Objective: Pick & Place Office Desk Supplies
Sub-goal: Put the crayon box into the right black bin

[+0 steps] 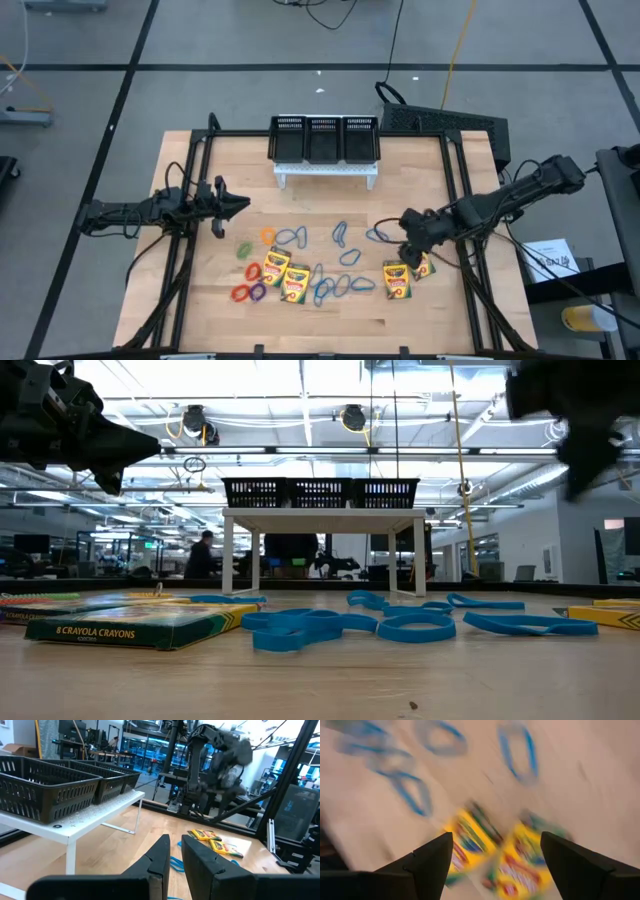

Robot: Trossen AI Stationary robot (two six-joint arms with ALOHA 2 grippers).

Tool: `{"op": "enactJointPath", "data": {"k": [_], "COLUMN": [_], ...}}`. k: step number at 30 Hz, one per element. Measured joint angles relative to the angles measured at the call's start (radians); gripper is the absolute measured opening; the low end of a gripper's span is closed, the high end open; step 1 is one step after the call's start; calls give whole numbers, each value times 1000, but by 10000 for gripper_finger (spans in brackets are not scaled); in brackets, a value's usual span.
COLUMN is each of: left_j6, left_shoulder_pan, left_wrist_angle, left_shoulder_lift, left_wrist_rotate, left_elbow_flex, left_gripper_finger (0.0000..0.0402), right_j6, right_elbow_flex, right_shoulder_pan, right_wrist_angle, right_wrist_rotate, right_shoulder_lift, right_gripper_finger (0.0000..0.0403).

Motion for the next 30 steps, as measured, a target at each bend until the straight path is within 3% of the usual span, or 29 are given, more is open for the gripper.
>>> {"op": "enactJointPath", "data": {"k": [8,14,30], "left_j6": [0,0,0], "left_shoulder_pan": [0,0,0], "left_wrist_angle": [0,0,0], "left_shoulder_lift": [0,0,0], "left_wrist_rotate": [0,0,0], "left_elbow_flex": [0,0,0], "left_gripper_finger": [56,56,56], "right_j6": [237,354,399], "right_elbow_flex": [-117,-157,-155], "right_shoulder_pan": [43,121,148], "right_wrist_angle": [19,123,93], "right_wrist_rotate": [-87,-83,-92], "right_shoulder_lift": [115,169,255], "right_gripper_finger": [306,306,307]}}
